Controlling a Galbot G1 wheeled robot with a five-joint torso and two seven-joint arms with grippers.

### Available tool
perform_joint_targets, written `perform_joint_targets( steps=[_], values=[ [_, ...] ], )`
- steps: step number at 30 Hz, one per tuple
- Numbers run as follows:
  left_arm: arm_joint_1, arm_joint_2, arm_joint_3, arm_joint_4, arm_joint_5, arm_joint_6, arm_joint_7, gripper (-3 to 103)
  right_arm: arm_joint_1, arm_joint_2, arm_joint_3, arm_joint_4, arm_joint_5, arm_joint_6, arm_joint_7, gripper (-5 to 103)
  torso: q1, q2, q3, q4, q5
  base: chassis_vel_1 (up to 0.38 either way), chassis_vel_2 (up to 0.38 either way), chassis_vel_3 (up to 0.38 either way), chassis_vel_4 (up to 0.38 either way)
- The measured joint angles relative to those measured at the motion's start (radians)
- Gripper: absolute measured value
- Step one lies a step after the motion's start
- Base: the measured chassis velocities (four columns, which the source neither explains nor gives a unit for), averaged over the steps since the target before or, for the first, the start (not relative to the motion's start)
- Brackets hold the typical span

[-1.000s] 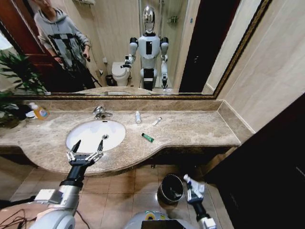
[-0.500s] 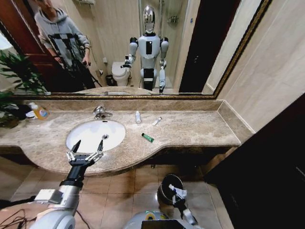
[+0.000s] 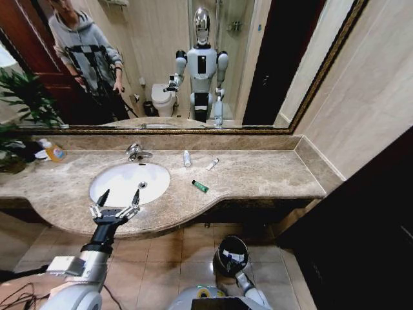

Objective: Pick up the trash from the sink and place it in the trash bin.

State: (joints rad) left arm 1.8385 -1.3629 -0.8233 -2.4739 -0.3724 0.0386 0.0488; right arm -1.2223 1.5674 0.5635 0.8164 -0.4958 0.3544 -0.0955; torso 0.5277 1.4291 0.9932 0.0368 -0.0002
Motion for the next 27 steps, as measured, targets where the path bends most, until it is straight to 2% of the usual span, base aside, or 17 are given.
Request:
perform_joint_targets(
  steps=[1,4,5,7,8,10,11,12,13,15,16,17,20,22,23,25,27],
  values=[
    [0.000,0.000,0.000,0.000,0.000,0.000,0.000,100,0.011,0.000,0.000,-0.011,-0.001,-0.002,0.000,-2,0.000,0.000,0.000,0.0000,0.0000,0.000,0.000,0.000,0.000],
    [0.000,0.000,0.000,0.000,0.000,0.000,0.000,100,0.022,-0.001,0.001,-0.023,-0.005,-0.005,0.000,-2,0.000,0.000,0.000,0.0001,0.0001,0.000,0.000,0.000,0.000],
    [0.000,0.000,0.000,0.000,0.000,0.000,0.000,100,0.035,-0.001,0.005,-0.040,-0.017,-0.008,-0.001,8,0.000,0.000,0.000,0.0000,0.0000,0.000,0.000,0.000,0.000],
    [0.000,0.000,0.000,0.000,0.000,0.000,0.000,100,0.040,-0.003,0.006,-0.047,-0.020,-0.010,-0.001,8,0.000,0.000,0.000,0.0000,0.0000,0.000,0.000,0.000,0.000],
    [0.000,0.000,0.000,0.000,0.000,0.000,0.000,100,0.045,-0.009,0.007,-0.055,-0.020,-0.015,-0.001,19,0.000,0.000,0.000,0.0000,0.0000,0.000,0.000,0.000,0.000],
    [0.000,0.000,0.000,0.000,0.000,0.000,0.000,100,0.045,-0.011,0.007,-0.057,-0.019,-0.015,-0.001,19,0.000,0.000,0.000,0.0000,0.0000,0.000,0.000,0.000,0.000],
    [0.000,0.000,0.000,0.000,0.000,0.000,0.000,100,0.046,-0.014,0.006,-0.058,-0.017,-0.016,-0.001,30,0.000,0.000,0.000,0.0000,0.0000,0.000,0.000,0.000,0.000],
    [0.000,0.000,0.000,0.000,0.000,0.000,0.000,100,0.045,-0.016,0.006,-0.057,-0.016,-0.016,-0.001,30,0.000,0.000,0.000,0.0000,0.0001,0.000,0.000,0.000,0.000],
    [0.000,0.000,0.000,0.000,0.000,0.000,0.000,100,0.044,-0.018,0.005,-0.054,-0.014,-0.016,0.000,40,0.000,0.000,0.000,0.0000,0.0001,0.000,0.000,0.000,0.000],
    [0.000,0.000,0.000,0.000,0.000,0.000,0.000,100,0.040,-0.019,0.005,-0.049,-0.012,-0.015,-0.001,40,0.000,0.000,0.000,0.0000,0.0001,0.000,0.000,0.000,0.000],
    [0.000,0.000,0.000,0.000,0.000,0.000,0.000,100,0.031,-0.022,0.002,-0.036,-0.006,-0.015,-0.002,51,0.000,0.000,0.000,0.0000,0.0001,0.000,0.000,0.000,0.000],
    [0.000,0.000,0.000,0.000,0.000,0.000,0.000,100,0.024,-0.025,0.000,-0.028,-0.002,-0.015,-0.003,51,0.000,0.000,0.000,0.0000,0.0002,0.000,0.000,0.000,0.000],
    [0.000,0.000,0.000,0.000,0.000,0.000,0.000,100,-0.002,-0.031,-0.002,0.000,0.011,-0.014,-0.009,62,0.000,0.000,0.000,0.0000,0.0002,0.000,0.000,0.000,0.000],
    [0.000,0.000,0.000,0.000,0.000,0.000,0.000,100,-0.013,-0.033,-0.004,0.012,0.019,-0.013,-0.011,62,0.000,0.000,0.000,0.0000,0.0003,0.000,0.000,0.000,0.000],
    [0.000,0.000,0.000,0.000,0.000,0.000,0.000,100,-0.027,-0.037,-0.005,0.029,0.029,-0.013,-0.013,73,0.000,0.000,0.000,0.0000,0.0002,0.000,0.000,0.000,0.000],
    [0.000,0.000,0.000,0.000,0.000,0.000,0.000,100,-0.054,-0.045,-0.005,0.060,0.049,-0.011,-0.016,84,0.000,0.000,0.000,0.0000,0.0001,0.000,0.000,0.000,0.000],
    [0.000,0.000,0.000,0.000,0.000,0.000,0.000,100,-0.058,-0.046,-0.005,0.065,0.053,-0.011,-0.016,84,0.000,0.000,0.000,0.0000,0.0002,0.000,0.000,0.000,0.000]
  ],
)
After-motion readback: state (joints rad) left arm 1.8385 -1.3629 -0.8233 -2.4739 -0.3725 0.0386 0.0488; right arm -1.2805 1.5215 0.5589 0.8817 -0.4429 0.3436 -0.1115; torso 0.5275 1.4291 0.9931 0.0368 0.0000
